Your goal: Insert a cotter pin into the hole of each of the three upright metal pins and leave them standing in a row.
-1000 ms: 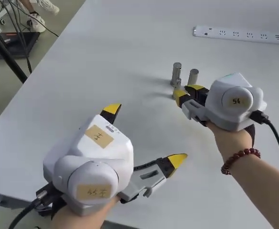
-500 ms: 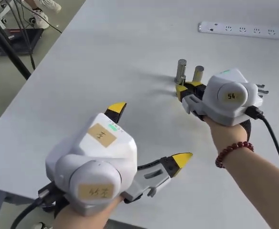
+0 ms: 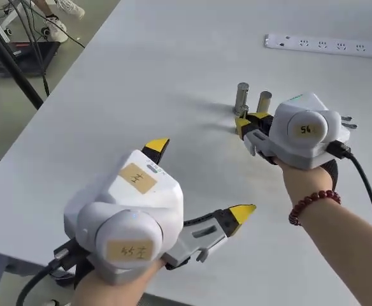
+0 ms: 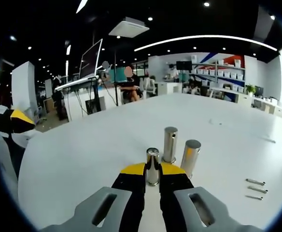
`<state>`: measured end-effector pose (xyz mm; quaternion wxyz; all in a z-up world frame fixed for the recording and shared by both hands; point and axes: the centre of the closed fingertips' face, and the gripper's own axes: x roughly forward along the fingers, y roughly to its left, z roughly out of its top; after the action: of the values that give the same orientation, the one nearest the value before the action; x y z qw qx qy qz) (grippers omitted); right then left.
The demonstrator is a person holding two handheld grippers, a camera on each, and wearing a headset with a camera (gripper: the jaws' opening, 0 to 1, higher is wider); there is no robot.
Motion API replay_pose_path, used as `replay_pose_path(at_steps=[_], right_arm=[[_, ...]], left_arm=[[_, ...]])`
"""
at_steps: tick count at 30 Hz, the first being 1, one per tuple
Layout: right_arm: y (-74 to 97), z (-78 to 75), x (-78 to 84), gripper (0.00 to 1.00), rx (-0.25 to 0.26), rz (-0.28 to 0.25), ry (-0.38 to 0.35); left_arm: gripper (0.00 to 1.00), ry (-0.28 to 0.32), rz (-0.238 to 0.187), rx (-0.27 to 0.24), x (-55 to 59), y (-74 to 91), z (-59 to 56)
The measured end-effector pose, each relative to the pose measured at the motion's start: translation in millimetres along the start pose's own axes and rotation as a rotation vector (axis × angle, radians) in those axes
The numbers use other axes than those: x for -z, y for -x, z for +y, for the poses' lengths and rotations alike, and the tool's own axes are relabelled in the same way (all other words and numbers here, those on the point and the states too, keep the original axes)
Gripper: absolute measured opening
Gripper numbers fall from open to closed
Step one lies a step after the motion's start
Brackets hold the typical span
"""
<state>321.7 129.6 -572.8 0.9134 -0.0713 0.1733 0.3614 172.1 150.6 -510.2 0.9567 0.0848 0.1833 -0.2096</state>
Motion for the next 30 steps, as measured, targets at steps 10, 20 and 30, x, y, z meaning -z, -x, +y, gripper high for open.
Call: replay_pose_path(at_steps=[10,20,30], right_arm=[[24.5,-1.2,-0.1,0.04,0.038,0.002,0.018],[55.3,-8.8,9.2,0.04,0.11,0.019,-0.003],[83.9,-16.5,16.7,0.04,0.197,0.034,-0.024]], left_arm=[[0.85,-0.015,-0.007,0.005,-2.4,0.7,-1.7],[0.85,-0.028,-0.023,0.017,-7.1,1.2,-5.4],[0.84,-0.047,-0.025,0.042,-7.8,0.9,-11.2]])
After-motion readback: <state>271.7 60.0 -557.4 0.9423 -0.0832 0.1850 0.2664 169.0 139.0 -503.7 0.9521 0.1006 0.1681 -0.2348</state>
